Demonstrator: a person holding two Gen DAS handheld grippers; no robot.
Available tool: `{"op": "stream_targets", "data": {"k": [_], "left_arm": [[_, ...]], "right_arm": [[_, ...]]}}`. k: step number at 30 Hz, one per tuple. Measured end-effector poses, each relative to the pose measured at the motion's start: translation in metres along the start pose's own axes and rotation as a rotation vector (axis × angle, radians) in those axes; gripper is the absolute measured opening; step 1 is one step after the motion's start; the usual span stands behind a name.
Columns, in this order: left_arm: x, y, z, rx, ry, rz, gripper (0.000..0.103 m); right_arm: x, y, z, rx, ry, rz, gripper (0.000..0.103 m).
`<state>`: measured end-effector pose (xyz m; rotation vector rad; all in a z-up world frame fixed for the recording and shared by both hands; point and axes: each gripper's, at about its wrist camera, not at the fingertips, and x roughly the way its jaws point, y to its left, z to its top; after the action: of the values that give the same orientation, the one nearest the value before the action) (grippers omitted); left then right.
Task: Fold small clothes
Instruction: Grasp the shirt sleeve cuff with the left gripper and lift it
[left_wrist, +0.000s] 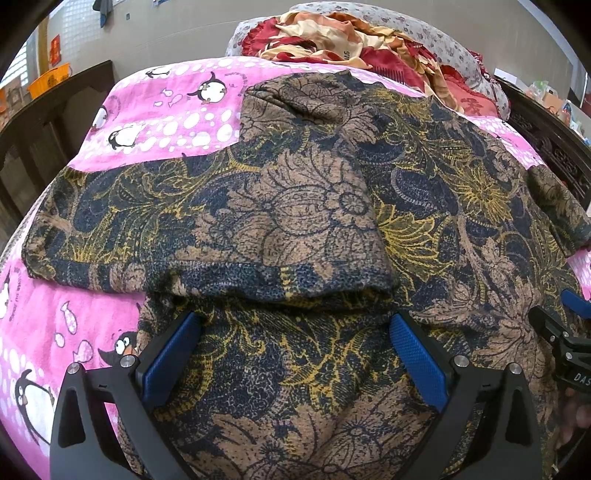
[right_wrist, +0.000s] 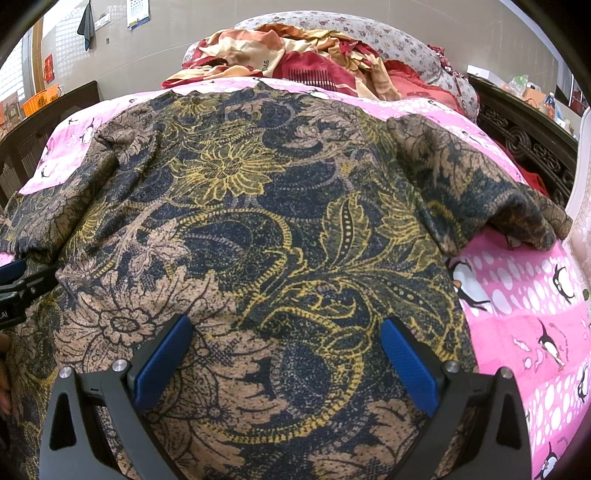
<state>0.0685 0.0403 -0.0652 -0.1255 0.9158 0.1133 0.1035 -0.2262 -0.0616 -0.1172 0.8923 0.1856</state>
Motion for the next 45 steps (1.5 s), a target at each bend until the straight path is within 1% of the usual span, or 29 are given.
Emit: {"op": "stream_targets", "data": {"k": [3,7,10,13,15,16,18,20,22,24,26,30,36,42,45], "left_arm": [[0.0,0.001,0.0,-0.004,-0.003,-0.007,0.087],[-0.004,0.005,-0.001,-0.026,-0.016,-0.042,0.087],[-0.01,0.013,0.0,-0.04,-0.006,-0.094,0.087],[-0.022,0.029,-0.001,-0.043,-0.003,-0.097,0.086],[-0.032,0.05,-0.001,-0.083,-0.014,-0.096,0.086],[-0.037,0.067,-0.001,-0.123,-0.022,-0.085,0.086],[-0.045,0.101,-0.003,-0.217,-0.034,-0.101,0.086],[-0.05,0.128,-0.007,-0.3,-0.03,-0.138,0.086],[-0.053,0.149,-0.013,-0.369,-0.026,-0.201,0.086],[-0.054,0.161,-0.022,-0.41,-0.028,-0.259,0.086],[-0.055,0.165,-0.031,-0.424,-0.048,-0.306,0.086],[-0.055,0.17,-0.039,-0.45,-0.097,-0.339,0.086],[-0.054,0.18,-0.039,-0.473,-0.107,-0.389,0.086],[-0.054,0.18,-0.04,-0.472,-0.112,-0.397,0.086],[-0.055,0.186,-0.04,-0.502,-0.115,-0.434,0.086]], "right_arm": [[0.0,0.0,0.0,0.0,0.0,0.0,0.103],[0.0,0.001,0.0,0.0,0.0,0.0,0.103],[0.0,0.001,0.0,0.0,0.0,0.0,0.103],[0.0,0.001,0.0,-0.001,0.0,-0.001,0.103],[0.0,0.0,0.0,-0.001,0.0,-0.002,0.103],[0.0,0.0,0.0,-0.001,0.0,-0.001,0.103],[0.001,0.0,0.0,-0.001,0.0,-0.001,0.103],[0.0,0.0,0.0,-0.001,0.0,-0.002,0.103],[0.0,0.0,0.0,-0.002,0.0,-0.002,0.103],[0.001,0.0,0.0,-0.003,0.0,-0.004,0.103],[0.0,0.001,0.0,-0.002,0.0,-0.003,0.103],[0.001,0.0,0.0,-0.002,0.0,-0.003,0.103],[0.0,0.001,0.0,-0.002,0.001,-0.005,0.103],[0.001,0.001,0.0,-0.002,0.002,-0.006,0.103],[0.001,0.0,0.0,-0.001,0.003,-0.005,0.103]]}}
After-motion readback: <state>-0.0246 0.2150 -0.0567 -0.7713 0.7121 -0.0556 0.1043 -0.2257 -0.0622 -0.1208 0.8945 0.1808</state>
